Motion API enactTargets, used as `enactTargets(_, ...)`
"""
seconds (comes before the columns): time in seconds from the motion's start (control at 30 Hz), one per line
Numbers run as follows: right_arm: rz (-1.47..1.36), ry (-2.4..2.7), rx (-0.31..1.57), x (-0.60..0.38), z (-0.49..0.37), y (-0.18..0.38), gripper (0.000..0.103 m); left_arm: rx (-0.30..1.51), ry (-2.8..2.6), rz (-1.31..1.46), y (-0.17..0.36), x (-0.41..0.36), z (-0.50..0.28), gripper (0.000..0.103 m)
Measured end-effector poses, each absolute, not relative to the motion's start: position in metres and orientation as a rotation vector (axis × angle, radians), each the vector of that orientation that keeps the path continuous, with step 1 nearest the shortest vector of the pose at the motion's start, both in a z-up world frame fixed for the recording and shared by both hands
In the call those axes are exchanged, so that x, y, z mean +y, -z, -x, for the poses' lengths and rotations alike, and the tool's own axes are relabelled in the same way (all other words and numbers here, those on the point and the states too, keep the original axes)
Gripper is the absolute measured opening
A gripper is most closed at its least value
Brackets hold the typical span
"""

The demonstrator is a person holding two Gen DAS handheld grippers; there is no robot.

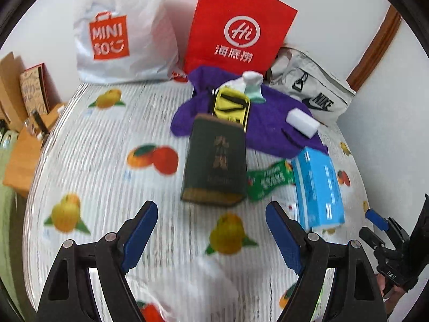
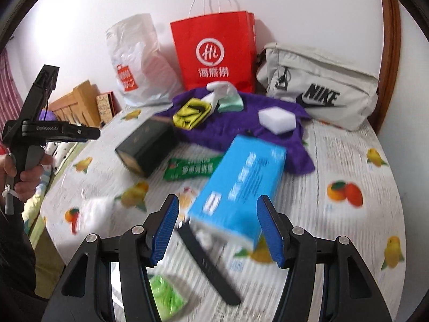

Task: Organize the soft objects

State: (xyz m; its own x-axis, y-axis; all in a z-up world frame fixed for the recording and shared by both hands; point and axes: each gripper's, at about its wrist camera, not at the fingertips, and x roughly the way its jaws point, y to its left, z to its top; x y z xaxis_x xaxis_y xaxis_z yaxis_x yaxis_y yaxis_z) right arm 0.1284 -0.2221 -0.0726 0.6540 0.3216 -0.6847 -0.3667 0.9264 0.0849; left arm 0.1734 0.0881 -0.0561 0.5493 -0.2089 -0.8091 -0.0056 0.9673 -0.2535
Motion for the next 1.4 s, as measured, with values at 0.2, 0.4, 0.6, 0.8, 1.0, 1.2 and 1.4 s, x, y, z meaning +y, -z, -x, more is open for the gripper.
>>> enactTargets(0.2, 0.114, -0.411, 0.777, -0.217, -0.103, 0.1, 0.06, 0.993, 0.096, 0.22, 0.08, 0.085, -0.142, 0.082)
enactTargets(0.4, 0.2, -0.413, 0.793, -0.205, -0.097, 0.13, 0.06, 1.025, 0.072, 0.225, 0.108, 0.091, -0.123, 0.082)
enactTargets(0.6, 0.285, -0.419, 0.772, -0.191, -0.106, 0.153, 0.06, 1.043, 0.041, 0.219, 0.128, 0.098, -0.111, 0.082)
enactTargets(0.8, 0.281, -0.435, 0.835, -0.184, -0.125, 0.168, 0.046, 1.045, 0.039, 0.24, 0.142, 0.104, -0.104, 0.082)
enactTargets(1.0, 0.292, -0.444, 0.828, -0.181, -0.127, 0.167, 0.028, 1.045, 0.059, 0.187, 0.155, 0.084, -0.109, 0.089)
enactTargets(1.2, 0.293, -0.465, 0.79, -0.18, -0.115, 0.155, 0.024, 1.039, 0.004, -0.004, 0.166, 0.044, -0.114, 0.103)
enactTargets(1.4, 0.221, -0.471, 0.783, -0.191, -0.105, 0.147, 0.021, 1.01, -0.001, -0.002, 0.164, 0.039, -0.115, 0.101)
